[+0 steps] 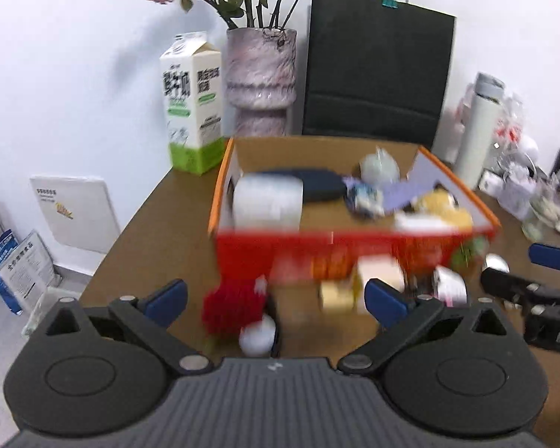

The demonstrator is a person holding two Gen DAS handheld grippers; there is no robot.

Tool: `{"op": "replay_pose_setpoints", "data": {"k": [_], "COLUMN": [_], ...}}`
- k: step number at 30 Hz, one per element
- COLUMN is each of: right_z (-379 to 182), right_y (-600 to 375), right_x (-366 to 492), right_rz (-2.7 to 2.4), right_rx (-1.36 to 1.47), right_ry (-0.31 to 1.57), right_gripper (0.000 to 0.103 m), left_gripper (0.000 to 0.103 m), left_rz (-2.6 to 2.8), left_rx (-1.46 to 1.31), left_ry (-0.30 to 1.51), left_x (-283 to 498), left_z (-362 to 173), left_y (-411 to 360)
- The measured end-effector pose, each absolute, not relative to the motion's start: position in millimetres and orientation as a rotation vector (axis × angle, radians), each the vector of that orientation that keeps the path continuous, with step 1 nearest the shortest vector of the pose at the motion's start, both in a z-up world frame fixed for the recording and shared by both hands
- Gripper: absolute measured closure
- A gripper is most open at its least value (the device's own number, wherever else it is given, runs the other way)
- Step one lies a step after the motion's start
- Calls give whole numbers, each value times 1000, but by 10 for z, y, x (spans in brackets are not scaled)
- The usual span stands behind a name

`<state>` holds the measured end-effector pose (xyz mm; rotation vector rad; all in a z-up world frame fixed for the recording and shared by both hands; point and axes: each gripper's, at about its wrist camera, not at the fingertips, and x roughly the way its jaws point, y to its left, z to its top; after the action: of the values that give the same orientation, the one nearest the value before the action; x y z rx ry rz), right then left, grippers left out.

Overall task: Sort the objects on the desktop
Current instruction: 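Grasp the snack packet with the left tool while the right tool grasps the iridescent bag, both into box, then move both tools back toward the remaining items on the table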

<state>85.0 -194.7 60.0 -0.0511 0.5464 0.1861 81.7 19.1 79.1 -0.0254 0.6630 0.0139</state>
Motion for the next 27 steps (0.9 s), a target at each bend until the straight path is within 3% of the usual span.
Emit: {"op": "replay_pose_setpoints", "data": {"k": [13, 27], "right_z": [43, -95], "right_y": [-1758, -1784], "right_x": [-611, -850], "right_rz": [141, 121], "right_rx": [41, 55], "right_ry": [575, 591], "right_gripper": [25, 24], "left_gripper": [0, 0], "left_rz": [5, 5], "left_rx": [-24, 6], "left_ry": [717, 740], "left_x": [-358, -503], "left_z": [186, 53], "left_y": [59, -42]}}
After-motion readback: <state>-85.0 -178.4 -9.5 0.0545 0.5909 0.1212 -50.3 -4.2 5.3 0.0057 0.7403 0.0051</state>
